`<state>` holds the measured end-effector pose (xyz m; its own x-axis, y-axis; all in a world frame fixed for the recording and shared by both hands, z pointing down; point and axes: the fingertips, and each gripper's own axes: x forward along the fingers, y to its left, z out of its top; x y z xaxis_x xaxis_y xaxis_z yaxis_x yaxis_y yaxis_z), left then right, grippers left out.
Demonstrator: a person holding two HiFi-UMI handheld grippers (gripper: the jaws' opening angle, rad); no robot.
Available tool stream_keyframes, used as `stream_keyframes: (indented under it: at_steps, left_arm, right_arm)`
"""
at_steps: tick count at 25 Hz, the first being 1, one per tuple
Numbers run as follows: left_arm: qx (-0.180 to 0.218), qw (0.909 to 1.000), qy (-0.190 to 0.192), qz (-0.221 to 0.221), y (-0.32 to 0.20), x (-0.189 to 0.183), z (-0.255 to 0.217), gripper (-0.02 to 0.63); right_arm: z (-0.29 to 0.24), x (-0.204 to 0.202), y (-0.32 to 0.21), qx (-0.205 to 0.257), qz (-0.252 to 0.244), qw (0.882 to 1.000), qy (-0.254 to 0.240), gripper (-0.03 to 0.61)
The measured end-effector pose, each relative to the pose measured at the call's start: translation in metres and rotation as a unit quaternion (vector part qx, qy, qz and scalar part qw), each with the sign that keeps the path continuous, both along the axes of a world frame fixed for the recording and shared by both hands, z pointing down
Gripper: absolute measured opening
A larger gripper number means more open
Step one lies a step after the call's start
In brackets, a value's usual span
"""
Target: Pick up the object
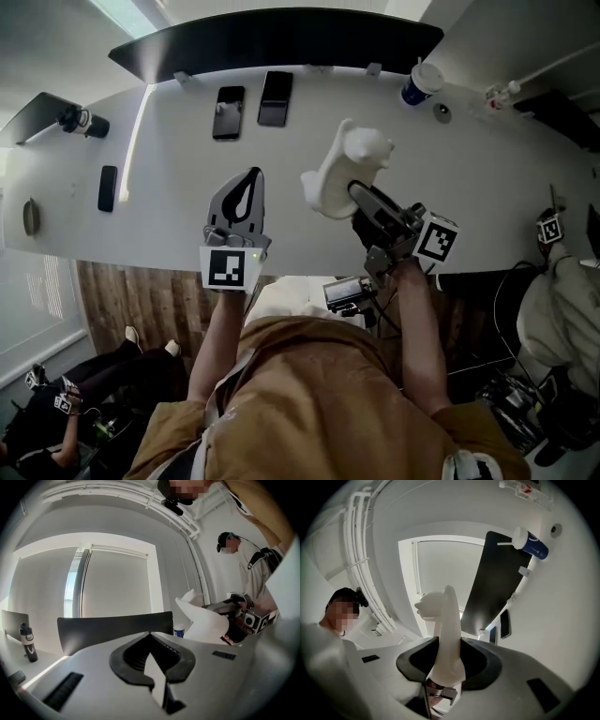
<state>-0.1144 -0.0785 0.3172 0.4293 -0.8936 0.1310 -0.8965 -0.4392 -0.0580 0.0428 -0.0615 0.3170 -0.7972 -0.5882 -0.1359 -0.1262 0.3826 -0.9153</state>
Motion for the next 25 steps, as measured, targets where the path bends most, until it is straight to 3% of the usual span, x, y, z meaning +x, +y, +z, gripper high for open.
stream_keyframes:
  at_steps: [13,19,25]
  left_arm:
    - [0.034,0.9993,-0.006,0.010,0.000,0.001,-0.032,0.006]
    - [0.049,0.9988,0.003,0.005,0.000,-0.003,-0.047,0.006]
    - [0.054,0.9984,0.015,0.000,-0.003,0.000,-0.056,0.006]
  right_arm:
    - [-0.032,0.030,-0.005,0.066,0.066,0.992,0.083,0.152]
    - [-0.049,0.024,-0.006,0.100,0.078,0.988,0.094,0.146]
    - [-0.049,0.010,-0.001,0.090,0.063,0.992,0.055,0.140]
